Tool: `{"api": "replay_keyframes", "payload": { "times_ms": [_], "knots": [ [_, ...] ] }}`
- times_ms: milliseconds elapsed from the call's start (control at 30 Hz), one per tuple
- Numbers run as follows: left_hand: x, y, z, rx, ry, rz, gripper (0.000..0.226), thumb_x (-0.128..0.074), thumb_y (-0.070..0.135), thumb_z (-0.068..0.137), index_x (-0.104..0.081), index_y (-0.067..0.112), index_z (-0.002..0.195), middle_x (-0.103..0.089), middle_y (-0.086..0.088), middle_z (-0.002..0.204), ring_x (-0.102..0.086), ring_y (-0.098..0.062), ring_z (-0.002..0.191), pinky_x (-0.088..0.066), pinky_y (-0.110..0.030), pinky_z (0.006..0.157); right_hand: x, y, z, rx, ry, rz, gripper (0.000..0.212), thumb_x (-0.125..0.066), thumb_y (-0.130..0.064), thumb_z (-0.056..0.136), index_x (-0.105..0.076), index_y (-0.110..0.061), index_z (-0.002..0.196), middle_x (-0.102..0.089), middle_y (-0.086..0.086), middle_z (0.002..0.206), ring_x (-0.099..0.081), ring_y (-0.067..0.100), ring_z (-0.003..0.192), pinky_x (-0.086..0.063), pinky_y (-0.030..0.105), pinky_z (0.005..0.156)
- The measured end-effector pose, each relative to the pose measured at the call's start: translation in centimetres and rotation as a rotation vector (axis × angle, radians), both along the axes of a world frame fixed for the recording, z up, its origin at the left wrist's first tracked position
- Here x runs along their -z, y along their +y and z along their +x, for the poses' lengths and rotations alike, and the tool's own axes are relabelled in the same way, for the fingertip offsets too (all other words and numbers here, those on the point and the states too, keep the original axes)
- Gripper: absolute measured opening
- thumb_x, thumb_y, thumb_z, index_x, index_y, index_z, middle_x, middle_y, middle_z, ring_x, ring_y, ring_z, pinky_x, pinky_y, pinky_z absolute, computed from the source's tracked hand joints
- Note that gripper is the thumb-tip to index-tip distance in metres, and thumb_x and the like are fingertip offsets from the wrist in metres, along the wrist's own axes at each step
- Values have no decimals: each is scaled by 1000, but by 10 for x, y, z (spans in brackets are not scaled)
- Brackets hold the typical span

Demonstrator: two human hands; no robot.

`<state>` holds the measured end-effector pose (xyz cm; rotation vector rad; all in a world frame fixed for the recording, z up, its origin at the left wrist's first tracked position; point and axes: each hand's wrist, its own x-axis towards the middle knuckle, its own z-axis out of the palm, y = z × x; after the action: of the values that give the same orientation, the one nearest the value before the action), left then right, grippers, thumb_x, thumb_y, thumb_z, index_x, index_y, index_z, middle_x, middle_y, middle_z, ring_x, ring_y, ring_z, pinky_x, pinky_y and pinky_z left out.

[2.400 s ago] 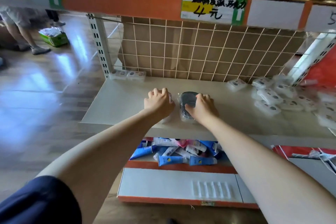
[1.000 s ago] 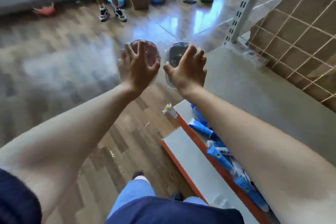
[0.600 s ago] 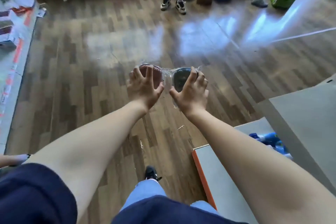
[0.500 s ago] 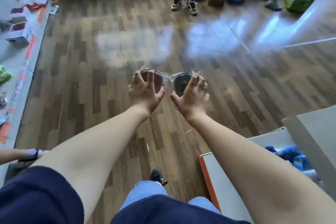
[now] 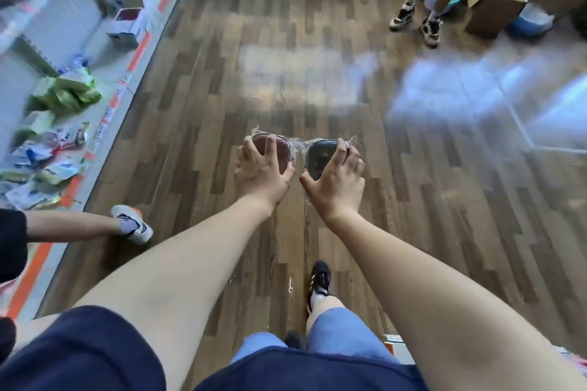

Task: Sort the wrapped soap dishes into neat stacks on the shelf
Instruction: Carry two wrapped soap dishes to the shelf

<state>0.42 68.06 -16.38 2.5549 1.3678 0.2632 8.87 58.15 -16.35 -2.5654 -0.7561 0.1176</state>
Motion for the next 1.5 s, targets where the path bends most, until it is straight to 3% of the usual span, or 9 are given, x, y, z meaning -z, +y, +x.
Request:
{"api": "replay_keyframes", "payload": {
  "times_ms": [633,1200,1500],
  "knots": [
    [-21,305,215,-179,-3,-24,62,-48,51,87,-30,20,137,-23,-20,141,-30,-36,126,-39,-44,92,-15,332,228,-152,0,8,92,-60,-57,78,-16,-12,147,-23,13,148,-24,31,135,-38,47,98],
    [-32,665,274,-290,-48,10,61,-51,49,85,-32,20,135,-27,-19,139,-32,-35,123,-38,-46,91,-29,695,289,-223,12,34,94,-59,-58,77,-17,-11,147,-24,15,148,-26,33,134,-37,47,101],
    [-26,836,288,-453,-57,47,59,-54,49,83,-36,20,131,-30,-16,136,-37,-36,118,-44,-47,86,-28,886,313,-378,54,59,93,-59,-57,77,-17,-14,148,-25,12,149,-27,31,132,-35,46,102]
  ]
}}
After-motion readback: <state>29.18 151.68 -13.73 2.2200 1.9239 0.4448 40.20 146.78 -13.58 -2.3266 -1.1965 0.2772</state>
